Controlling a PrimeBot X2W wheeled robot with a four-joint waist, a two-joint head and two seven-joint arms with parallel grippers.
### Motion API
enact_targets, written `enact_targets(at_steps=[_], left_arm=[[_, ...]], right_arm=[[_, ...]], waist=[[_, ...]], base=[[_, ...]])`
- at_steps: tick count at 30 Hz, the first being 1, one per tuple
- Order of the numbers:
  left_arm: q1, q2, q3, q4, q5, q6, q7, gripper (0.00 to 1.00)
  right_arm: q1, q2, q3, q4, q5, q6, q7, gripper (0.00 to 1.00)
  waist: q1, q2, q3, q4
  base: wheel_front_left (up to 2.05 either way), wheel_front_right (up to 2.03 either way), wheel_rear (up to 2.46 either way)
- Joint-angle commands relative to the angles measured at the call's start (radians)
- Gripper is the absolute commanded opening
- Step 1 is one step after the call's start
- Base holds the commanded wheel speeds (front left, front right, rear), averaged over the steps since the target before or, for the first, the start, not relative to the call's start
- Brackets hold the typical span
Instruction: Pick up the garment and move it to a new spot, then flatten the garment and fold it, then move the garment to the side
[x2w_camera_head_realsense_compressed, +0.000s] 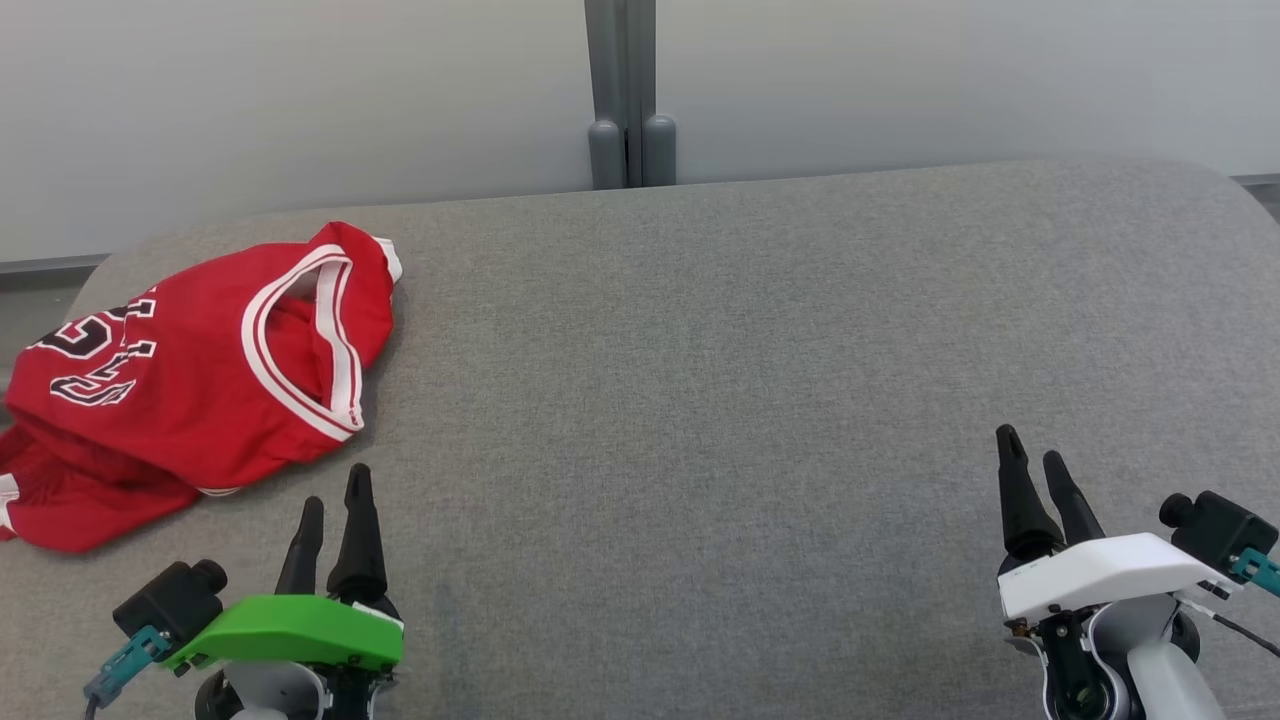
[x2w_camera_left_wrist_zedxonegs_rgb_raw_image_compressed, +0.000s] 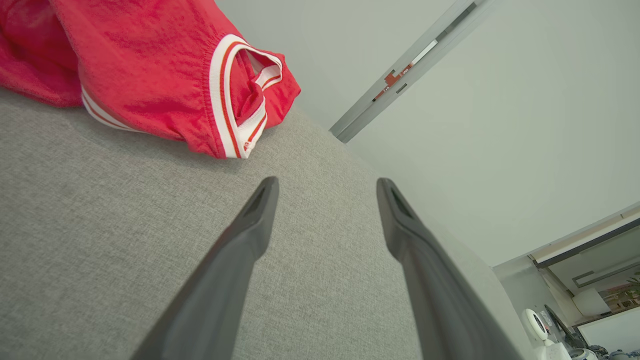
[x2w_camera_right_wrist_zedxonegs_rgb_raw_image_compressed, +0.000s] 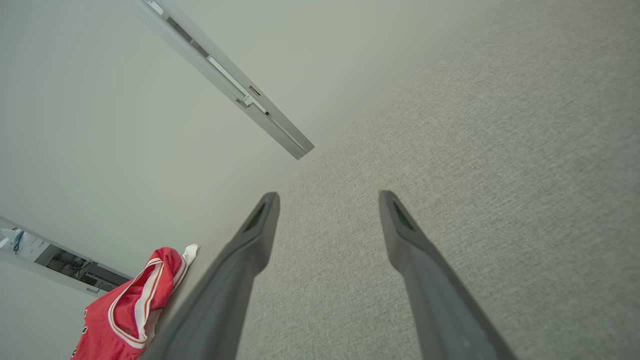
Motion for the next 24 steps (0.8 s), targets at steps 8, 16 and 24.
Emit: enact_targets(at_steps=[8,16,24], left_arm=[[-0.02,0.008,-0.021,-0.014,0.144,0.003,-0.031,1.0],[-0.013,0.009,-0.037,-0.018,0.232,0.004,-0.053,1.0],[-0.01,0.009,-0.049,-0.021,0.316,0.012,-0.075,1.0]], right_arm=[[-0.022,-0.007,0.009,-0.011,-0.131,0.004,-0.031,1.0],[-0.026,-0.008,0.012,0.003,-0.223,0.005,-0.053,1.0],[-0.029,-0.008,0.019,0.016,-0.314,0.005,-0.075,1.0]], waist=[[0.0,0.0,-0.001,0.002],[0.0,0.0,-0.008,0.001],[0.0,0.0,-0.011,0.002]], base=[[0.0,0.0,0.0],[0.0,0.0,0.0],[0.0,0.0,0.0]])
